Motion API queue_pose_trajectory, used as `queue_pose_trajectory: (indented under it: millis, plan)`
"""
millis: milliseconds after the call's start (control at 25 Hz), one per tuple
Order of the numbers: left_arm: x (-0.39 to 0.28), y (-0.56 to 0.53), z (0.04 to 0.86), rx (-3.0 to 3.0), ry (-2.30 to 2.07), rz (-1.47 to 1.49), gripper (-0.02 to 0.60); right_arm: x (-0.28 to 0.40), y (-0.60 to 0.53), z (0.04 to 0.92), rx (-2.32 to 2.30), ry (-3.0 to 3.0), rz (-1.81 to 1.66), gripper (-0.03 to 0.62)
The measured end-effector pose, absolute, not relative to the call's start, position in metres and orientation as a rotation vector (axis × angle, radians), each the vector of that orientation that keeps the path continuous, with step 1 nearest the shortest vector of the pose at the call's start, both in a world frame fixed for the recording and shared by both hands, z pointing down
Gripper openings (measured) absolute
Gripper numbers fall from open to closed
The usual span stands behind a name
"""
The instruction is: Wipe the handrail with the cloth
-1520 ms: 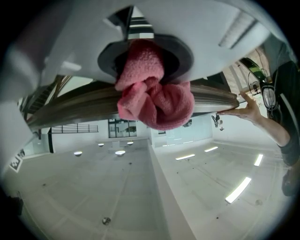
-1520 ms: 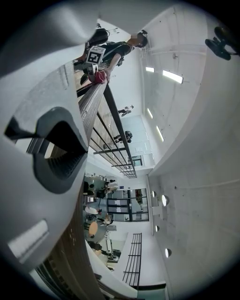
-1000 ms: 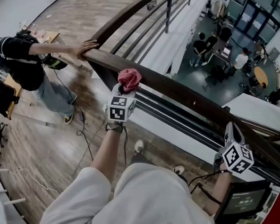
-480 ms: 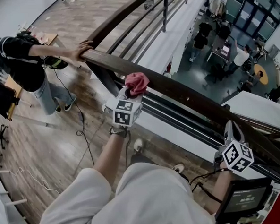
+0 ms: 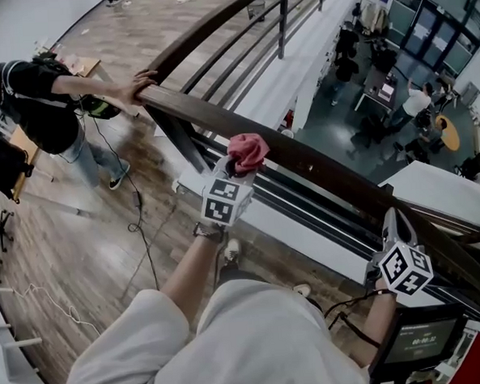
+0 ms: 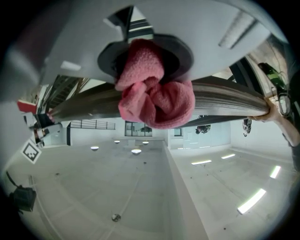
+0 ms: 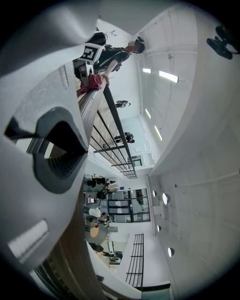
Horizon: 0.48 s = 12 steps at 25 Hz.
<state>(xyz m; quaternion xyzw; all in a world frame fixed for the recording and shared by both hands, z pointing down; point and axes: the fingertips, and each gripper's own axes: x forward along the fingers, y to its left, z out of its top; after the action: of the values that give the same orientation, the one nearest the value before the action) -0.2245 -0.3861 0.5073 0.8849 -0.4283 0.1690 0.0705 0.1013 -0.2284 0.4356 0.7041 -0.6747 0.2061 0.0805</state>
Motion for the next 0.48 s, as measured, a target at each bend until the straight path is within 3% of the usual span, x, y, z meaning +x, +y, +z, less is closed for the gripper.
queue_pose_trajectory:
  millis: [480]
  plan:
    - [-0.168, -0.350, 0.503, 2.678, -1.200, 0.539, 0.089, 0.115, -0.224, 0.434, 2.057, -2.091, 0.643, 0.002]
